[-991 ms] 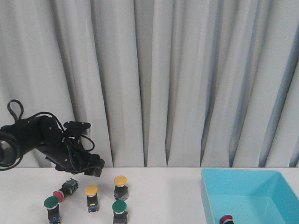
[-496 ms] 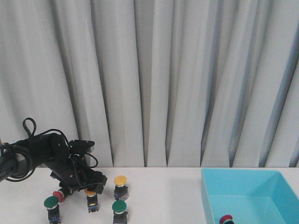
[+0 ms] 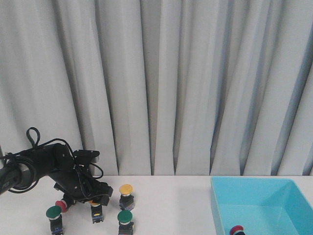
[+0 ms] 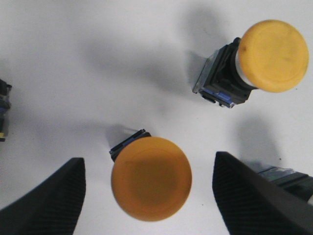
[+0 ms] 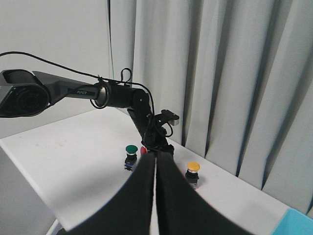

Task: Pick red and yellow buttons and place in box
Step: 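Lower the left gripper onto the yellow-capped button and close it, then lift the yellow button with the left gripper toward the right gripper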

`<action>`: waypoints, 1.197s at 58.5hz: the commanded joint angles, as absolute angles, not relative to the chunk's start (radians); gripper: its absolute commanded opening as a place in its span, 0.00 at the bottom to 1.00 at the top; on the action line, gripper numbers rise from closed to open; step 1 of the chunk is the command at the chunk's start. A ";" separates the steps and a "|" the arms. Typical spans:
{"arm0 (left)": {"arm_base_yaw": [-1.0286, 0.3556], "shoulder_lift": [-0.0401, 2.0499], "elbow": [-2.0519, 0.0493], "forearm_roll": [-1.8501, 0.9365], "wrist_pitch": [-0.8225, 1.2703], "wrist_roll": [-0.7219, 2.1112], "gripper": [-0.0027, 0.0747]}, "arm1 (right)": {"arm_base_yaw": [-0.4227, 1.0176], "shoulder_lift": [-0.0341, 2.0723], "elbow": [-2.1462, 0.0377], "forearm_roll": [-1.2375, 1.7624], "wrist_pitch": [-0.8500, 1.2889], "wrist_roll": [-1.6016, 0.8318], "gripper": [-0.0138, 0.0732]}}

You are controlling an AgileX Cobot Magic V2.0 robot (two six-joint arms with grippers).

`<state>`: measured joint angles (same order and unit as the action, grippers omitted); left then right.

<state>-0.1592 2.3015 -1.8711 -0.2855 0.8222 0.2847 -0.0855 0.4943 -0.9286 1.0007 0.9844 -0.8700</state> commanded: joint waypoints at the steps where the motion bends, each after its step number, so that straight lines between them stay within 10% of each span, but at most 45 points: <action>1: -0.164 2.238 -1.905 -0.334 0.776 0.274 0.71 | -0.089 0.505 -0.948 1.041 0.941 -0.870 0.17; 39: -0.164 2.238 -1.905 -0.377 0.791 0.276 0.26 | -0.089 0.505 -0.948 1.041 0.942 -0.858 0.17; 70: -0.162 2.110 -1.906 -0.376 0.825 0.278 0.10 | -0.089 0.505 -0.948 1.024 0.934 -0.858 0.17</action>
